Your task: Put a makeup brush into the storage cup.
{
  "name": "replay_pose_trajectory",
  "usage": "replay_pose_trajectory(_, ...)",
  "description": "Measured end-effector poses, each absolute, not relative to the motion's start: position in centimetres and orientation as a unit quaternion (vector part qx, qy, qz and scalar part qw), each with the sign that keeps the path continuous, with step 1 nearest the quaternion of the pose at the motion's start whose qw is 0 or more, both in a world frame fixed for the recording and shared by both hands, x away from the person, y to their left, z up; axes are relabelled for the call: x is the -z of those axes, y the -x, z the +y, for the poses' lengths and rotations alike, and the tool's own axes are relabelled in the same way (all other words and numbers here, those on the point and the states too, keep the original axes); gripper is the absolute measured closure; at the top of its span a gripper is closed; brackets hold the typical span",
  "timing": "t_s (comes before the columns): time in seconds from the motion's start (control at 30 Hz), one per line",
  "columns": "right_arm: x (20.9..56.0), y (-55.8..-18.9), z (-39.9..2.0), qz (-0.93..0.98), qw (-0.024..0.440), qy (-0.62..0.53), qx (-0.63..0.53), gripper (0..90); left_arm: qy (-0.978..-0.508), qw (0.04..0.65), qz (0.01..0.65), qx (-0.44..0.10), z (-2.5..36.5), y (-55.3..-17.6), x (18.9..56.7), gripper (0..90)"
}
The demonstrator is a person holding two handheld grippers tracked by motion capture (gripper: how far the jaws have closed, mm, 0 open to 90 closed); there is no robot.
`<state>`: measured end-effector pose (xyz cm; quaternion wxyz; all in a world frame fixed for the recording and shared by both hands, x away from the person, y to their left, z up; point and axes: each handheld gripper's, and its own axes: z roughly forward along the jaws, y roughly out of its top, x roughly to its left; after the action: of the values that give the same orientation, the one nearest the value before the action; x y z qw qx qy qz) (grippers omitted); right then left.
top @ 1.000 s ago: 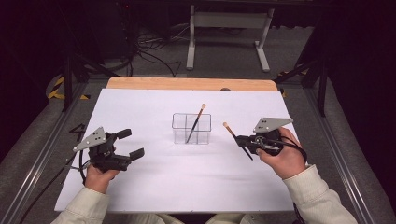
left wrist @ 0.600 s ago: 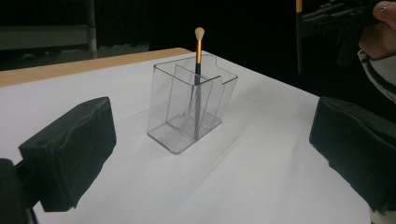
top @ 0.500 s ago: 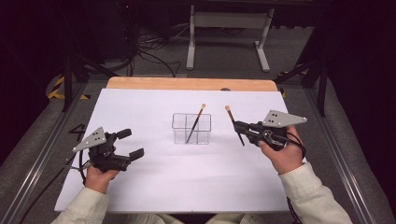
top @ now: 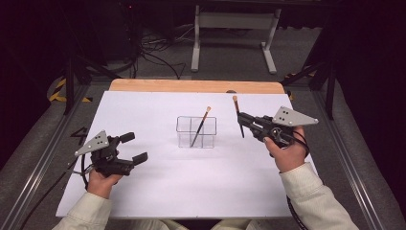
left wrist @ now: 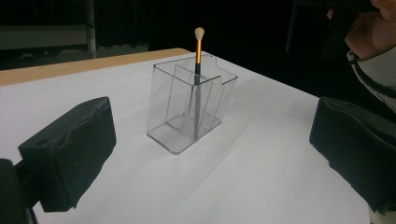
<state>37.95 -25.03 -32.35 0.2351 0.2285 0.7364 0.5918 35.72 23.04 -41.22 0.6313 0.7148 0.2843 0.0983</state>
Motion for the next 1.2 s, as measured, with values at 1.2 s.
replay_pose_trajectory(1.2,33.2,-41.0,-23.2,0.685,0.227,-0.227,-0.654,83.5,-0.713,0.634,0.283,-0.096,23.0,-35.8,41.5,1.2)
